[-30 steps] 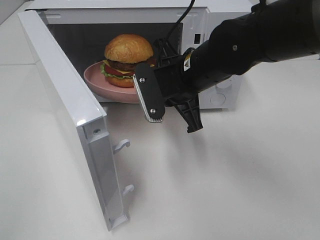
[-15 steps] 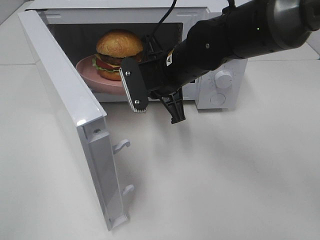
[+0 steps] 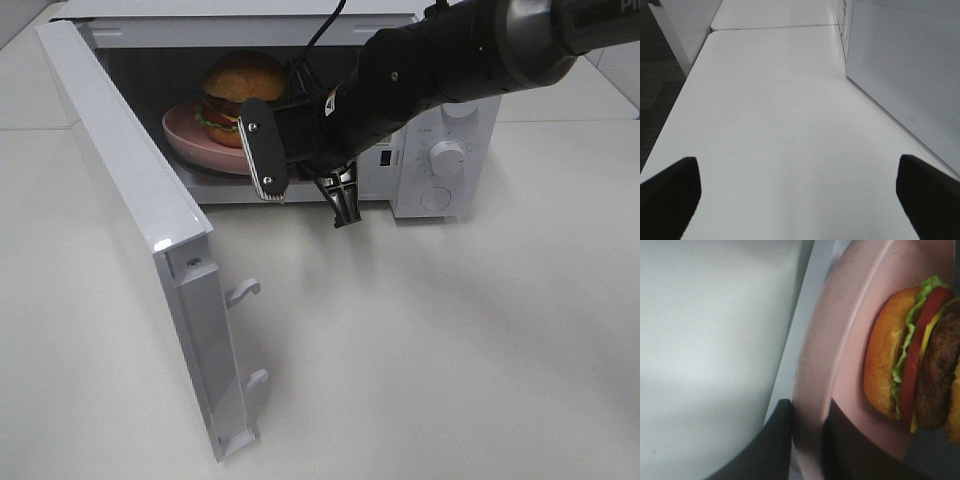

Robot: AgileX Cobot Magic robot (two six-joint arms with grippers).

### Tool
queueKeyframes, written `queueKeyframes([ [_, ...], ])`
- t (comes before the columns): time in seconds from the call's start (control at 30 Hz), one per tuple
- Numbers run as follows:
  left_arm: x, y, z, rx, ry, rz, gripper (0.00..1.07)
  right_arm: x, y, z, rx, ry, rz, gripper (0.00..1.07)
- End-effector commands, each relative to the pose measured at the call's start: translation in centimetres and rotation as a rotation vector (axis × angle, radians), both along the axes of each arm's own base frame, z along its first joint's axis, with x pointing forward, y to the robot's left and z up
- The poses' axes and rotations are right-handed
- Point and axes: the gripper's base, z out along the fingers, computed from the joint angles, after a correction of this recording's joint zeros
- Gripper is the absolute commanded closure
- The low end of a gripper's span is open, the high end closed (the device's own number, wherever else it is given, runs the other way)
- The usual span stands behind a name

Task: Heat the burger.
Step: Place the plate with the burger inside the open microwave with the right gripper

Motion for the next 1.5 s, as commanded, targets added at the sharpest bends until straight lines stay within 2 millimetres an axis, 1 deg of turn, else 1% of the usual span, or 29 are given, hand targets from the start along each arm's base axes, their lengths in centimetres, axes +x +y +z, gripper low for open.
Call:
queueKeyframes([
  [0.03,-0.2,0.0,0.0,-0.001,-0.021,0.000,0.07,1.4,0.4,1.6,0.063,-0.069,-0.027,1.07],
  [0.17,-0.2,0.0,0.0,-0.001,-0.021,0.000,0.07,2.4,1.0,1.5,0.060,-0.065,-0.036,1.07],
  [0.27,-0.2,0.0,0.0,-0.001,-0.021,0.000,0.07,2.7,1.1,1.6,0.065,-0.070,-0.038,1.07],
  [0.33,-0.2,0.0,0.0,0.000,-0.021,0.000,0.07,3.6,1.7,1.8,0.061,-0.080,-0.035,1.07],
  [0.5,-0.2,0.0,0.0,0.000,-0.021,0.000,0.07,4.5,2.2,1.8,0.042,-0.099,-0.023,1.07],
  [0.77,-0.2,0.0,0.0,0.000,-0.021,0.000,0.07,5.5,2.9,1.8,0.022,-0.118,-0.009,1.07],
  [0.87,-0.2,0.0,0.0,0.000,-0.021,0.000,0.07,5.4,3.3,1.8,0.023,-0.118,-0.001,1.07],
  [0.93,-0.2,0.1,0.0,0.002,-0.021,0.001,0.07,5.2,3.9,1.9,0.026,-0.122,0.010,1.07],
  [1.1,-0.2,0.1,0.0,0.002,-0.021,0.001,0.07,5.2,4.2,1.6,0.026,-0.122,0.015,1.07],
  [1.13,-0.2,0.1,0.0,0.003,-0.021,0.002,0.07,5.0,4.6,1.6,0.026,-0.122,0.023,1.07],
  [1.5,-0.2,0.1,0.0,0.005,-0.021,0.003,0.07,4.8,4.9,1.5,0.027,-0.113,0.024,1.07],
])
